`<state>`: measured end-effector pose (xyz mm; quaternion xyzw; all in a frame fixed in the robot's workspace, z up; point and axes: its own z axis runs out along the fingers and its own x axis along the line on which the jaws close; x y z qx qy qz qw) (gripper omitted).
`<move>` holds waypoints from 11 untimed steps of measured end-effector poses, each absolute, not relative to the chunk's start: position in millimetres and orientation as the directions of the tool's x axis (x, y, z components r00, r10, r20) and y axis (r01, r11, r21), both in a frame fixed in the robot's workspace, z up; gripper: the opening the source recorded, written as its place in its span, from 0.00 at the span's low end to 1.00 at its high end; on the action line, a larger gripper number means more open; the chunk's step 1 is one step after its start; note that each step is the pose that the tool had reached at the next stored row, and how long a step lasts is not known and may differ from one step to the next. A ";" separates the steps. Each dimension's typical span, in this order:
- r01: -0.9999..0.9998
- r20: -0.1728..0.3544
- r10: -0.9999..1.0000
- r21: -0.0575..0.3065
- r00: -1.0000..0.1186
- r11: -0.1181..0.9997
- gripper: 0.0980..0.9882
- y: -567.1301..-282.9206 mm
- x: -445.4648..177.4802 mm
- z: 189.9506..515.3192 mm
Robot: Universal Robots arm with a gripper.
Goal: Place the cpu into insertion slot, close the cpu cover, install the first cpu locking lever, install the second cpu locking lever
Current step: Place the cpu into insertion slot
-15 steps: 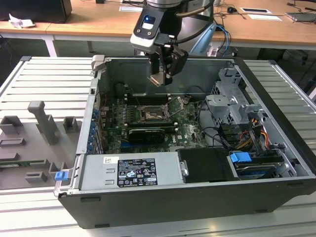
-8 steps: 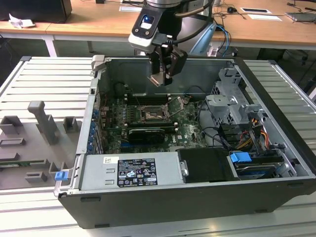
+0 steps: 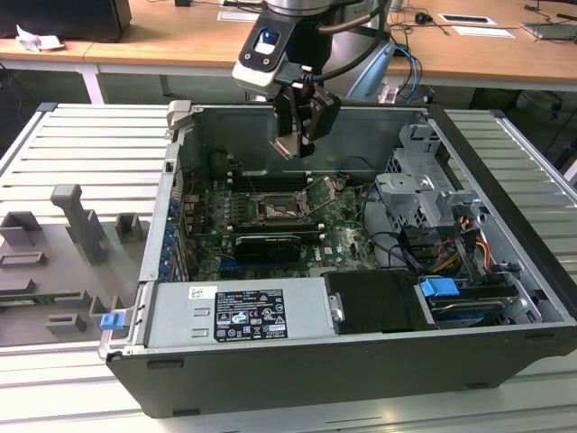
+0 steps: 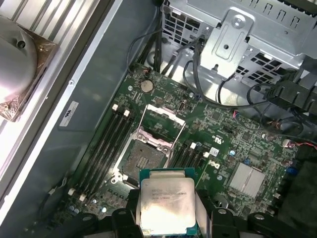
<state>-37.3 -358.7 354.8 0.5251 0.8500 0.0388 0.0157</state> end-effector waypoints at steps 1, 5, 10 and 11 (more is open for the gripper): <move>0.893 0.014 0.895 0.083 -0.446 0.443 0.48 -358.7 -37.3 354.6; 0.899 0.014 0.902 0.083 -0.432 0.430 0.48 -358.7 -37.3 354.1; 0.906 0.014 0.909 0.083 -0.417 0.414 0.48 -358.7 -37.3 352.8; 0.907 0.014 0.910 0.083 -0.415 0.413 0.48 -358.7 -37.3 352.6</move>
